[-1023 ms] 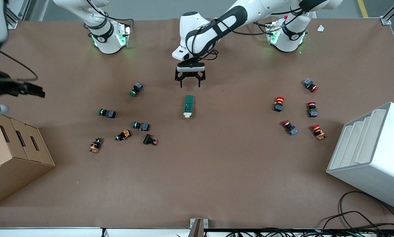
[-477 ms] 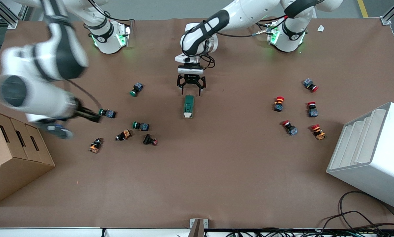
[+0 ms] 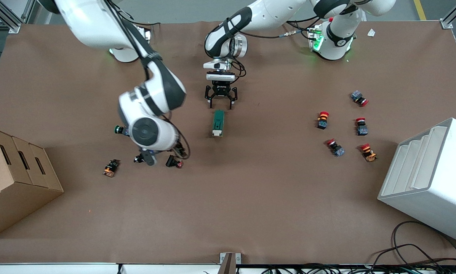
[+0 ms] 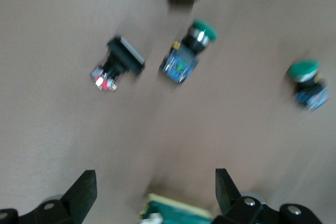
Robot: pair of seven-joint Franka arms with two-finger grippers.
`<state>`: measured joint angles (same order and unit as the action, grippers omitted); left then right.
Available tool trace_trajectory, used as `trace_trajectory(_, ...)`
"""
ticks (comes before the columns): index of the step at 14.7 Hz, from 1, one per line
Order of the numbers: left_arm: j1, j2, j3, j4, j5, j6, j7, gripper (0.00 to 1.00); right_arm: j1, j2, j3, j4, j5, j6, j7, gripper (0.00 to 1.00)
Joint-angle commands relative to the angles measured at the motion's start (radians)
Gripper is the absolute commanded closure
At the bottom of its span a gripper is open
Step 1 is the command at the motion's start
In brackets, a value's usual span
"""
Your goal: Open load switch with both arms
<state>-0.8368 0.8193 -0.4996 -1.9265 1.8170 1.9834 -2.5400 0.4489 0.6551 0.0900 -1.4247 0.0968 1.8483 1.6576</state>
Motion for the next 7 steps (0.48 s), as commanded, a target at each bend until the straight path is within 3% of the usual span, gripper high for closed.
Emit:
trace_trajectory(1, -0.015, 0.05, 0.007, 0.021, 0.057, -0.049, -0.051, 0.01, 0.04, 0.079, -0.001, 0.056, 0.021, 0.026, 0.151, 0.0)
trace_trajectory(7, -0.018, 0.064, 0.007, 0.024, 0.073, -0.061, -0.054, 0.0, 0.143, 0.152, -0.001, 0.052, 0.04, 0.077, 0.257, 0.0)
